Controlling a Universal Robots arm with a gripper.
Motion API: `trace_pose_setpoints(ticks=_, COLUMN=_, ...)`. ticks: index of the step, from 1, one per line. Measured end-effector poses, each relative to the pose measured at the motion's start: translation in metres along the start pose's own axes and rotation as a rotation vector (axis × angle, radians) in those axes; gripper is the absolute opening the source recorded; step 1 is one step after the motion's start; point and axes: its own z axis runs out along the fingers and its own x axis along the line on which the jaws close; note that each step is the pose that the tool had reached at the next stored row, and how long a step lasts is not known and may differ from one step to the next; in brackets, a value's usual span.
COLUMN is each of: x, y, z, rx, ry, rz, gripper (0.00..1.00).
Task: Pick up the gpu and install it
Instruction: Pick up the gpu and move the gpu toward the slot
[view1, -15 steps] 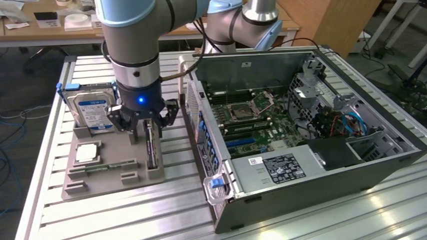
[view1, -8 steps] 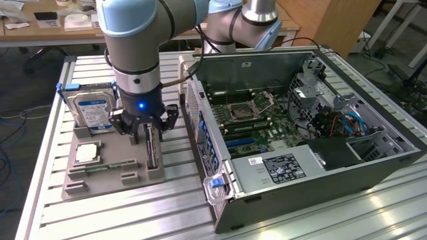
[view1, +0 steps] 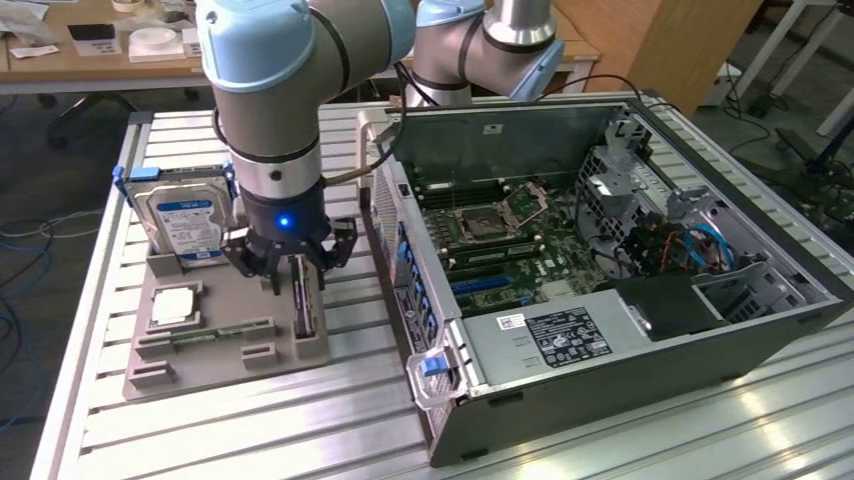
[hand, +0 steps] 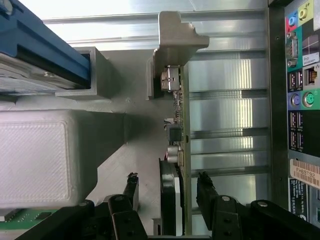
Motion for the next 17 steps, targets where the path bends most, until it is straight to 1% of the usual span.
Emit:
trace_pose_setpoints(ticks=2, x=0.0001, y=0.0000, z=-0.0008, rx=0.0003, ry=0.0002, rz=0.000, gripper=0.58)
trace_pose_setpoints(ticks=3, x=0.0001, y=0.0000, z=-0.0016, rx=0.0003, ry=0.0002, rz=0.000, gripper=0.51)
trace_pose_setpoints(ticks=5, x=0.0000, y=0.0001, z=-0.0037, rx=0.0002, ry=0.0001, rz=0.000, gripper=0.51)
trace_pose_setpoints(ticks=10, x=0.0000, y=0.0002, z=-0.0045, rx=0.0002, ry=0.0002, rz=0.000, gripper=0.49)
trace_pose_setpoints(ticks=11, x=0.0000, y=0.0002, z=-0.0049, rx=0.0003, ry=0.0002, rz=0.000, gripper=0.43)
trace_pose_setpoints(ticks=12, x=0.0000, y=0.0002, z=-0.0050, rx=0.0001, ry=0.0000, rz=0.000, gripper=0.43)
trace_pose_setpoints(ticks=13, x=0.0000, y=0.0002, z=-0.0050, rx=-0.0001, ry=-0.0002, rz=0.000, gripper=0.36)
trace_pose_setpoints(ticks=17, x=0.0000, y=0.0002, z=-0.0052, rx=0.0001, ry=0.0001, rz=0.000, gripper=0.36)
